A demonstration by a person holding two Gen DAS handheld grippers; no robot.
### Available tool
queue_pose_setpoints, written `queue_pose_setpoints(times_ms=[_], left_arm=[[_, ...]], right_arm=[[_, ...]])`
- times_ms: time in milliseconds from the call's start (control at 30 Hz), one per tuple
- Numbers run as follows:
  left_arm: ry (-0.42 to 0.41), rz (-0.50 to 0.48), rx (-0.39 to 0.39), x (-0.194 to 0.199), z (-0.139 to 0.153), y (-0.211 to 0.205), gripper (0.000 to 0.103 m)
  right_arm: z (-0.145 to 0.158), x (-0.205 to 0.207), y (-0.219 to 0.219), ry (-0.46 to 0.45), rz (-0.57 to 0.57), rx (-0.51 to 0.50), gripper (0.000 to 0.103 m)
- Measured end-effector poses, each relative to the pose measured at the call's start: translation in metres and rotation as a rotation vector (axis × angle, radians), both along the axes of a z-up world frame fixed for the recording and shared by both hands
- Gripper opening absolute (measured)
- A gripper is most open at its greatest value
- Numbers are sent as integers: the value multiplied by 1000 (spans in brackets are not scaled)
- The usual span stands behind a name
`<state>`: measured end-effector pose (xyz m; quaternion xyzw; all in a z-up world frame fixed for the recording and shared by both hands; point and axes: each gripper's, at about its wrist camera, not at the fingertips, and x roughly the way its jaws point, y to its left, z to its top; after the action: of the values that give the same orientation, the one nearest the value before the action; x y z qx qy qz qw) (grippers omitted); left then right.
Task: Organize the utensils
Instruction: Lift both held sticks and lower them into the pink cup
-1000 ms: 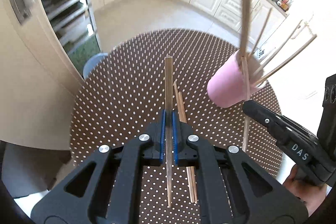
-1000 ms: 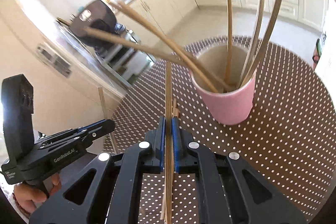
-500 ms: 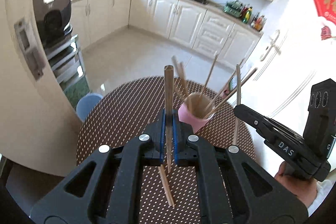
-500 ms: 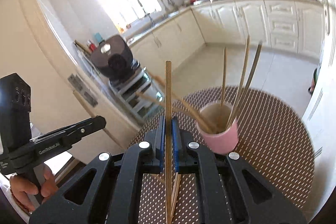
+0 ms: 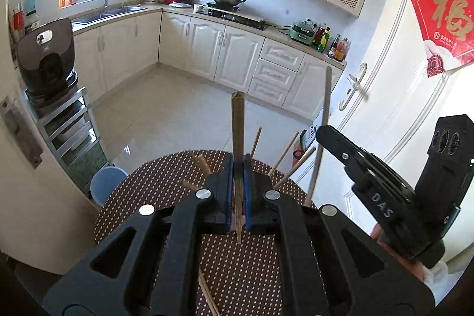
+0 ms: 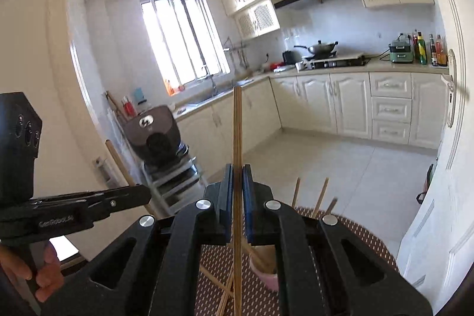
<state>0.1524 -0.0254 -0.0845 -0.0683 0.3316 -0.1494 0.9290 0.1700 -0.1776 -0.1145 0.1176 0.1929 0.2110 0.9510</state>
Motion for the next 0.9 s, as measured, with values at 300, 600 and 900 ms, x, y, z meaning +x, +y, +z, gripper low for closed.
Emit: queue_pose_setpoints(times_ms=[300, 600, 900], left_arm=[[17, 7, 1, 41, 0, -23, 6], [63, 28, 11, 76, -22, -35, 6], [116, 39, 41, 88, -46, -38, 6]], right_arm=[[-19, 40, -15, -76, -8, 19, 5], [-39, 65, -12, -98, 23, -9, 5], [-56, 77, -11, -81, 18, -45, 5]])
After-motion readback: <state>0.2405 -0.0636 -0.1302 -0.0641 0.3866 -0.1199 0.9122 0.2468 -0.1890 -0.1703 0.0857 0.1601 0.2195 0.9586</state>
